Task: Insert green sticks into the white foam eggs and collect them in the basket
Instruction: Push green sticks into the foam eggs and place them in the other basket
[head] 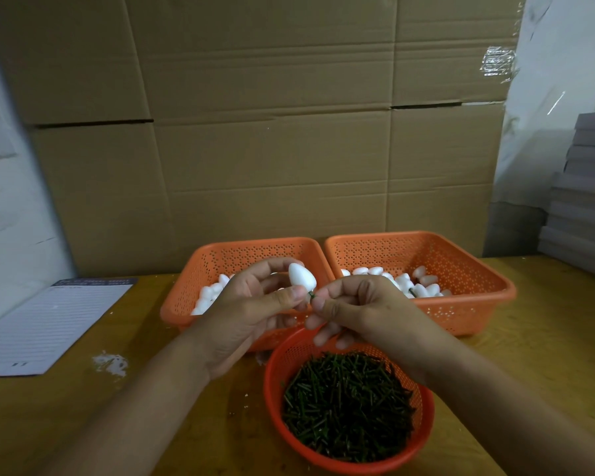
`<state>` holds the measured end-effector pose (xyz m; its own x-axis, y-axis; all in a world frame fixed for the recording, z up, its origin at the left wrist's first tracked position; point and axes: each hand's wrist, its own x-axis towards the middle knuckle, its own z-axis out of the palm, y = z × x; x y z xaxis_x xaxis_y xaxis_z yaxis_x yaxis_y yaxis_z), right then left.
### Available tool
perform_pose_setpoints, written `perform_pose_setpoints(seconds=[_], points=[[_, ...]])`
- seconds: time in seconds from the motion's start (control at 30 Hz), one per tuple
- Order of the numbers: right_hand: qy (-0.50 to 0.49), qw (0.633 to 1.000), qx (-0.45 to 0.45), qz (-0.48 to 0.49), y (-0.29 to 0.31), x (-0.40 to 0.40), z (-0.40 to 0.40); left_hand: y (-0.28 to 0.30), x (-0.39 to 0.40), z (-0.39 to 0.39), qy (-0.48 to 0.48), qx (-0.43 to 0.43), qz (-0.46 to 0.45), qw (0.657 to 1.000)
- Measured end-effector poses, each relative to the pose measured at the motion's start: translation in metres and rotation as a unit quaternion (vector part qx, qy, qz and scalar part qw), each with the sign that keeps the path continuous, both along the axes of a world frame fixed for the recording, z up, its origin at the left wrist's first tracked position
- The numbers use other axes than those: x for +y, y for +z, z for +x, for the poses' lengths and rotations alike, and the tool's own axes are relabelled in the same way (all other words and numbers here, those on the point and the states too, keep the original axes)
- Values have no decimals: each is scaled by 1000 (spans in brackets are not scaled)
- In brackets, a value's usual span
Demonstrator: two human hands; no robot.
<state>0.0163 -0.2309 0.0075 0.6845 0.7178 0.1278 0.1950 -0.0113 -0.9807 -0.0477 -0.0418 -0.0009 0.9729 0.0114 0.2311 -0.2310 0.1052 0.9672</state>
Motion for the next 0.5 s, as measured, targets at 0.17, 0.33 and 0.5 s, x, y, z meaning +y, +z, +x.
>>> perform_pose_setpoints(seconds=[0.17, 0.33, 0.5], points=[[2, 1000, 14, 20, -1, 2, -2, -1, -1, 0, 3, 2, 11, 1000], [-2, 998, 40, 43, -2, 4, -2, -1, -1, 0, 8, 4, 11, 1000], [7, 994, 85, 69, -4, 6, -3, -1, 0, 1, 30, 2, 19, 999]])
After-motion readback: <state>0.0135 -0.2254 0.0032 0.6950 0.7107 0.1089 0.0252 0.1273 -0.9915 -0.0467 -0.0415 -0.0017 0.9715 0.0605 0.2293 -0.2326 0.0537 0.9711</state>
